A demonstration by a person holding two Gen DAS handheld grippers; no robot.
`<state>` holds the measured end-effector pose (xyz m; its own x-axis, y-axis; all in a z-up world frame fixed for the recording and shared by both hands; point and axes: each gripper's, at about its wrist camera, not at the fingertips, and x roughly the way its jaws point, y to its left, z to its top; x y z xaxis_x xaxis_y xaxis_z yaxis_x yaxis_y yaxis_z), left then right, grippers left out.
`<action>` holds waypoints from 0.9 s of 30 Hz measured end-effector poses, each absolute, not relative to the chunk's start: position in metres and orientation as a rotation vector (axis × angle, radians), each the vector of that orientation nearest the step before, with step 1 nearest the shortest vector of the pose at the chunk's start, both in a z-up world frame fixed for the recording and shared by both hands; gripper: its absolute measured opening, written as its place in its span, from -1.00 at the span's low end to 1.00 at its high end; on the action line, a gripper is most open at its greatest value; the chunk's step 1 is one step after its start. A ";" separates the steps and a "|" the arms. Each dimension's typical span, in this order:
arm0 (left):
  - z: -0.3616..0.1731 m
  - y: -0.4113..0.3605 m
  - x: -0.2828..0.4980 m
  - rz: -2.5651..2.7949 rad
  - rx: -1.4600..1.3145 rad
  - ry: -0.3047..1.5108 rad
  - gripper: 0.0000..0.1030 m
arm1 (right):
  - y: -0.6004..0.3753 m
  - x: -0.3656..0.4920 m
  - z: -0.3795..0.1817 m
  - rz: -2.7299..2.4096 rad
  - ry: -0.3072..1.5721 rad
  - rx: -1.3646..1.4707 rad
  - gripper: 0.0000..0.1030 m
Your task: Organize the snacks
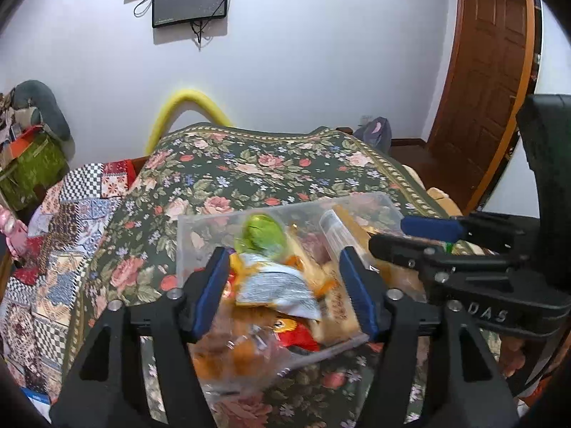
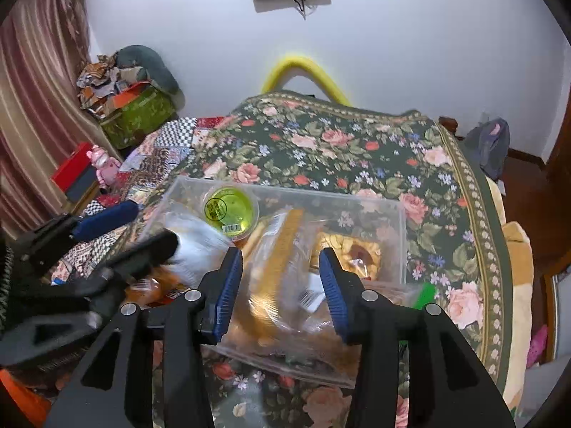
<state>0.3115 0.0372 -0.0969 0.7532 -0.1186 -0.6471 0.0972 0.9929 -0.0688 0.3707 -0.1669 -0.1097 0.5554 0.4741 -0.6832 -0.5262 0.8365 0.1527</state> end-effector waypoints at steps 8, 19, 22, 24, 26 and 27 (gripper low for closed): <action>-0.063 0.031 0.258 -0.117 -0.011 0.597 0.26 | -0.192 0.323 -0.072 0.601 0.671 -0.083 -0.20; -0.001 0.031 0.165 -0.108 -0.048 0.393 0.27 | -0.223 0.239 -0.022 0.607 0.468 -0.050 -0.03; 0.006 0.030 0.147 -0.106 -0.051 0.356 0.37 | -0.228 0.221 -0.017 0.597 0.418 -0.044 0.15; 0.008 0.029 0.136 -0.103 -0.045 0.334 0.40 | -0.230 0.211 -0.016 0.590 0.395 -0.041 0.23; 0.009 0.029 0.124 -0.105 -0.052 0.315 0.50 | -0.232 0.204 -0.017 0.584 0.381 -0.039 0.31; 0.009 0.029 0.120 -0.106 -0.057 0.309 0.52 | -0.232 0.202 -0.017 0.581 0.375 -0.038 0.33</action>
<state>0.1199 0.0294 0.0088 0.9471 -0.1125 -0.3005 0.0951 0.9929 -0.0717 0.2022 -0.2325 -0.0171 0.7704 0.5284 -0.3568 -0.5421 0.8374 0.0694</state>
